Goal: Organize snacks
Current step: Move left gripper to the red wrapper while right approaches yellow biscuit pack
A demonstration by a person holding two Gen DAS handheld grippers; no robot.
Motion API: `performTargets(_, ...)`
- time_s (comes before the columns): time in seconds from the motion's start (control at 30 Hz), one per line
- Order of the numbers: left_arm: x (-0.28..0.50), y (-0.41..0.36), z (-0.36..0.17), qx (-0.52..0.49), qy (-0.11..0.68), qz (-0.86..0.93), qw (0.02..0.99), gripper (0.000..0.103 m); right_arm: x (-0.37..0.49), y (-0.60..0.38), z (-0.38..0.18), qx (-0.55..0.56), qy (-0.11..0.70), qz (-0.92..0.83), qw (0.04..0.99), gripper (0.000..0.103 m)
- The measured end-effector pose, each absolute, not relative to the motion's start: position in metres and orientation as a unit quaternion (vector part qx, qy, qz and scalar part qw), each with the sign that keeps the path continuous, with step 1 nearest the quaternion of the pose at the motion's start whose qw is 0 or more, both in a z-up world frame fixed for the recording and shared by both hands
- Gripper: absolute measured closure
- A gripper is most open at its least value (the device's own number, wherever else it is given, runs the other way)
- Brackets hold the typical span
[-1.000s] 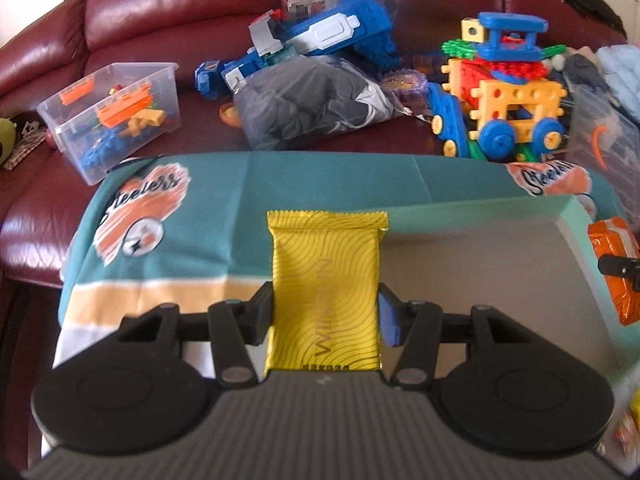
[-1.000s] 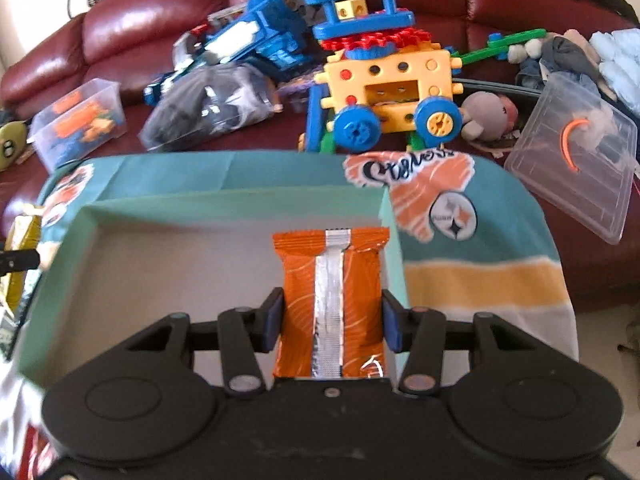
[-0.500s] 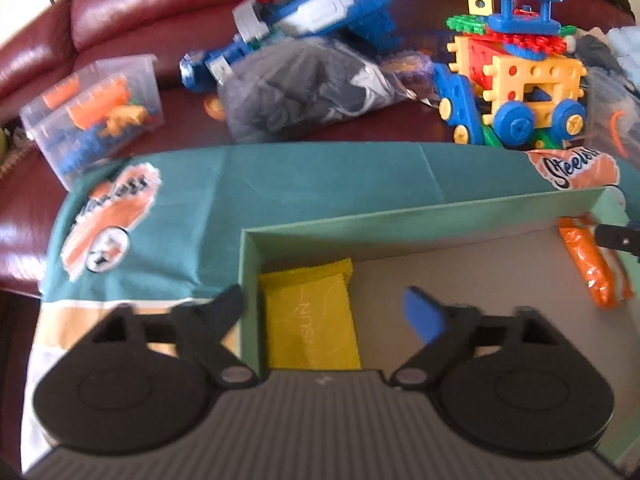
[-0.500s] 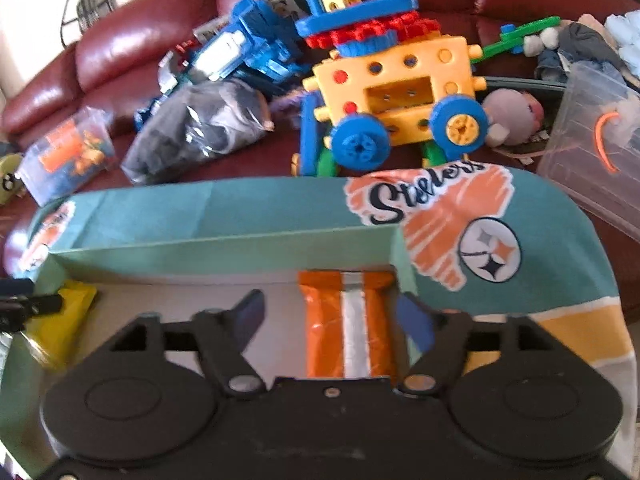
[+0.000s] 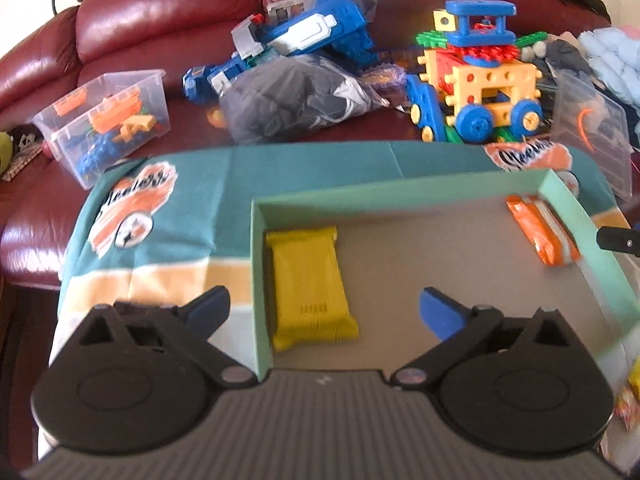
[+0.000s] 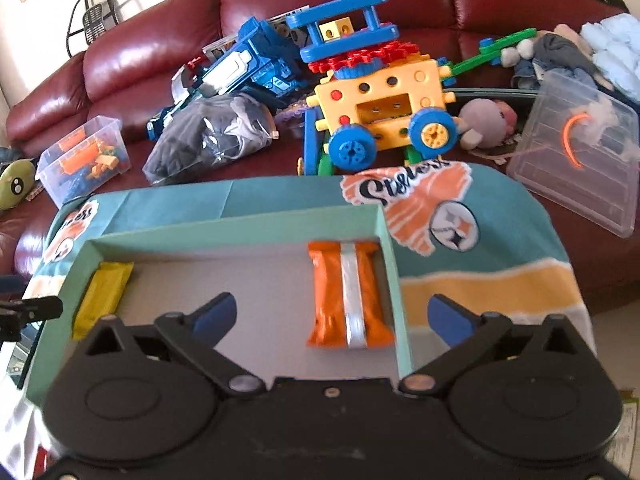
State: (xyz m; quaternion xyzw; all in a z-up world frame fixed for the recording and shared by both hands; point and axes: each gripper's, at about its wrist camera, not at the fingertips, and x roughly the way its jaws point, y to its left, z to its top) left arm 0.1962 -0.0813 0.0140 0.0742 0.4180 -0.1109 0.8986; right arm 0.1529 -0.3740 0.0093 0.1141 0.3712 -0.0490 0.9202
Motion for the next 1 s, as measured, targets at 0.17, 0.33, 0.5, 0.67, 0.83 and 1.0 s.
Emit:
performTargets(0.17, 0.155, -0.064, 0.017, 0.074, 0.426, -0.112, 0.895, 0.0, 0.107, -0.369, 0.019, 0.117, 0.376, -0.052, 0.918, 0.0)
performTargets(0.33, 0.114, -0.051, 0.008, 0.078, 0.442, -0.113, 0.886, 0.0, 0.06, -0.369, 0.018, 0.128, 0.384, -0.056, 0.913, 0.0)
performTargets(0.5, 0.084, -0.041, -0.011, 0.065, 0.467, -0.117, 0.874, 0.0, 0.017, -0.378, 0.004, 0.142, 0.402, -0.081, 0.901, 0.0)
performTargets(0.67, 0.062, -0.026, -0.027, 0.064, 0.483, -0.107, 0.867, 0.0, -0.011, -0.388, -0.02, 0.167, 0.427, -0.11, 0.882, 0.0)
performTargets(0.83, 0.052, -0.006, -0.033, 0.058, 0.489, -0.088, 0.866, 0.0, -0.028, -0.4, -0.037, 0.174, 0.425, -0.144, 0.877, 0.002)
performTargets(1.0, 0.05, 0.018, -0.042, 0.046, 0.504, -0.061, 0.86, 0.0, -0.028, -0.409, -0.052, 0.167, 0.443, -0.151, 0.868, 0.028)
